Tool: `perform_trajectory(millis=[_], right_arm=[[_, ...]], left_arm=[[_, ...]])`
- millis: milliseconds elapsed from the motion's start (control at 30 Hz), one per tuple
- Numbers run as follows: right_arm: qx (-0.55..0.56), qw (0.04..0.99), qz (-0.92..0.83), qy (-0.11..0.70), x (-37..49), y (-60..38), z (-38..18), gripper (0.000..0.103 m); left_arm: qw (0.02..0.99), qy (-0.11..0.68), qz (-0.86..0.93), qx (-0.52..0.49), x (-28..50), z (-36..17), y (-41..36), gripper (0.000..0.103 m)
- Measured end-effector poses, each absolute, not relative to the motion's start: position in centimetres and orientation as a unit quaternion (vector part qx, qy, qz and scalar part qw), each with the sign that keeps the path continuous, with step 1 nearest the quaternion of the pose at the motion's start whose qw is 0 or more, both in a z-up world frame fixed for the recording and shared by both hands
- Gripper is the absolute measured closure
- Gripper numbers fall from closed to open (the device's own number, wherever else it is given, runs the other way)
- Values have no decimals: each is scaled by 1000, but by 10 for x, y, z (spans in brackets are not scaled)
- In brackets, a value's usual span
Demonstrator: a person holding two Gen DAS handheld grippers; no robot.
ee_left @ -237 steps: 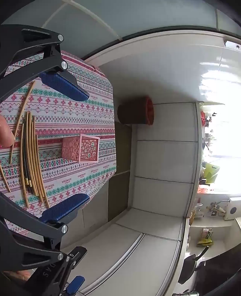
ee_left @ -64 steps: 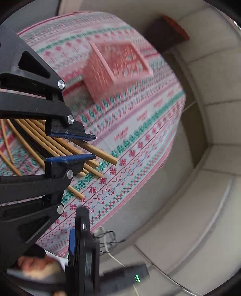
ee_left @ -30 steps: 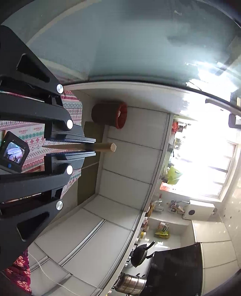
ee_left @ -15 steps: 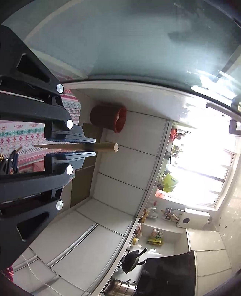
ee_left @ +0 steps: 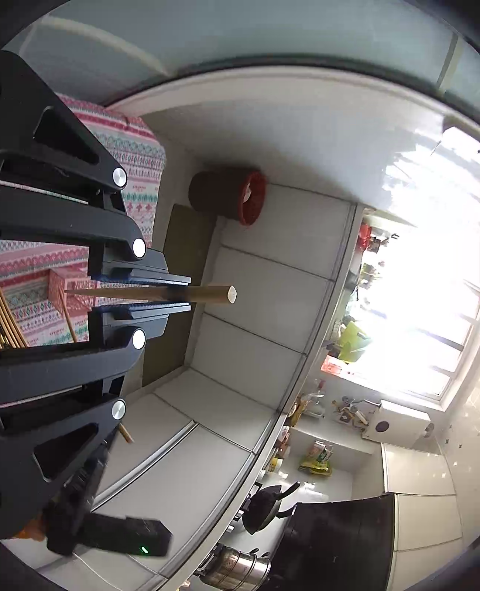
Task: Organize utensils
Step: 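Open the left tool over the pink basket while the right tool carries its chopstick there, then open the right tool to drop its chopstick into the pink basket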
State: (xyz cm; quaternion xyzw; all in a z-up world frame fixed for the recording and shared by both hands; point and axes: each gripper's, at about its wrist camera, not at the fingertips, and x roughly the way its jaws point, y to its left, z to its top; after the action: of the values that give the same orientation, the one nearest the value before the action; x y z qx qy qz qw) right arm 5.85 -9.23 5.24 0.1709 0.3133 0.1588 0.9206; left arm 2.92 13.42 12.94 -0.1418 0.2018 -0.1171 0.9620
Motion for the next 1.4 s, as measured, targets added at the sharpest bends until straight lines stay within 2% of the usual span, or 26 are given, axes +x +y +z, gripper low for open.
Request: perform_trajectory(millis=[200, 400, 433, 500, 667, 700, 800, 867, 967, 1000, 1033, 1167, 1233, 1300, 1400], right_arm=[[213, 935, 115, 259, 73, -125, 69, 95], [199, 938, 93, 269, 90, -124, 59, 95], [197, 938, 91, 271, 95, -121, 54, 95], [192, 938, 87, 275, 99, -117, 49, 95], [178, 938, 84, 285, 108, -106, 41, 95], [174, 939, 83, 285, 109, -105, 40, 95], [165, 940, 80, 286, 110, -99, 36, 95], [161, 940, 81, 290, 114, -96, 31, 95], [151, 942, 75, 292, 120, -89, 24, 82], [147, 942, 70, 294, 120, -88, 22, 66], [145, 942, 65, 294, 120, -88, 21, 57], [140, 944, 49, 294, 116, -91, 22, 47], [131, 947, 28, 292, 112, -93, 22, 34], [121, 949, 13, 291, 107, -94, 20, 28], [109, 948, -2, 299, 101, -96, 16, 26]], left_arm=[[960, 210, -124, -136, 70, 120, 103, 96], [954, 250, -115, -116, 107, 77, 82, 95], [952, 259, -117, -114, 113, 67, 80, 93], [946, 283, -116, -109, 125, 49, 76, 73], [941, 289, -106, -143, 124, 45, 96, 72], [942, 283, -103, -146, 123, 51, 98, 69], [948, 262, -95, -155, 114, 63, 104, 52], [950, 256, -96, -153, 109, 68, 106, 52], [951, 258, -95, -140, 106, 71, 105, 52], [951, 259, -94, -137, 106, 70, 105, 50], [951, 261, -94, -135, 105, 70, 104, 49], [947, 283, -89, -122, 107, 64, 101, 43], [944, 293, -93, -118, 107, 60, 98, 38], [943, 300, -93, -108, 106, 57, 94, 33], [943, 305, -94, -97, 103, 55, 87, 30]])
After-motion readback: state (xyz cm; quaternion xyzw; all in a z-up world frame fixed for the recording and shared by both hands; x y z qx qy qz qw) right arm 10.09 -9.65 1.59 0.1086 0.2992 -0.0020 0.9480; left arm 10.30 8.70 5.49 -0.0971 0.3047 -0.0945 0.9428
